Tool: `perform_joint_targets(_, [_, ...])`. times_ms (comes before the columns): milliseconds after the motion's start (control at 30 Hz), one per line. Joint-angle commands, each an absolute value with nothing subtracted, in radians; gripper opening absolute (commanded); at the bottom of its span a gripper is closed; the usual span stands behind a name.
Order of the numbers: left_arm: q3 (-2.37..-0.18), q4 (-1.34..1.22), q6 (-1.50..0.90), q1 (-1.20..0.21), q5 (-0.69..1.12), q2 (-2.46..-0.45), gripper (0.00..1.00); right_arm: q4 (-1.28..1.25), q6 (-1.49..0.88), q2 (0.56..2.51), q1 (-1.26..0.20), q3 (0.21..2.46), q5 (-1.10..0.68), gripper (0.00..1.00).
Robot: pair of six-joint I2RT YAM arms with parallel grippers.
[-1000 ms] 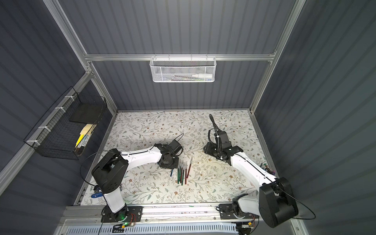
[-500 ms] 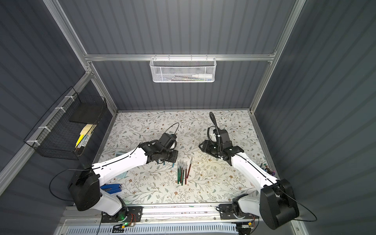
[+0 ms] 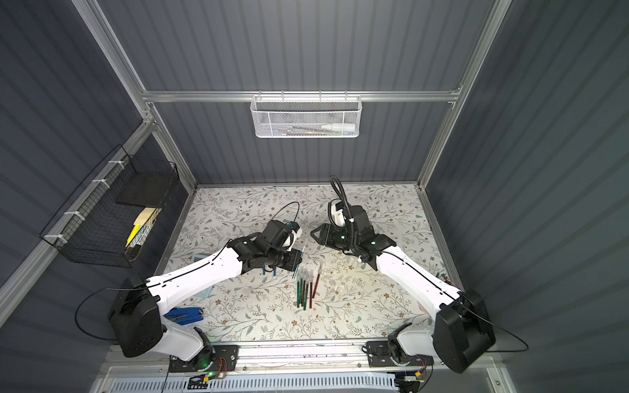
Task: Remove protective caps from carving knives
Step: Remove the protective sleeve from the carving knife.
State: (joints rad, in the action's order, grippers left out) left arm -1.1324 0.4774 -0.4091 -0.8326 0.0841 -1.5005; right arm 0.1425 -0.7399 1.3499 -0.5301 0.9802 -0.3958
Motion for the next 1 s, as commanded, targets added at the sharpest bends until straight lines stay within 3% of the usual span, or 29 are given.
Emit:
perform_joint_targets(0, [-1.161,0.473,-0.386,-0.84,0.108,-1.482,0.0,0.142,-0.735,1.399,-0.554,1.014,-0.385,0.51])
perform_joint_targets(567, [-1.16,0.467,-0.396,-0.84,0.118,-1.486,0.0,0.1,-0.747,1.517,-0.605,1.057,-0.371,0.46])
perform_joint_targets(800, [-1.155,0.468,-0.397,-0.84,0.109,-1.485,0.0,0.1,-0.749,1.528,-0.612,1.055,-0.365,0.37])
perform_joint_targets(967, [-1.16,0.475,-0.399,-0.839,0.103,-1.495,0.0,0.099,-0.745,1.532,-0.613,1.049,-0.362,0.25])
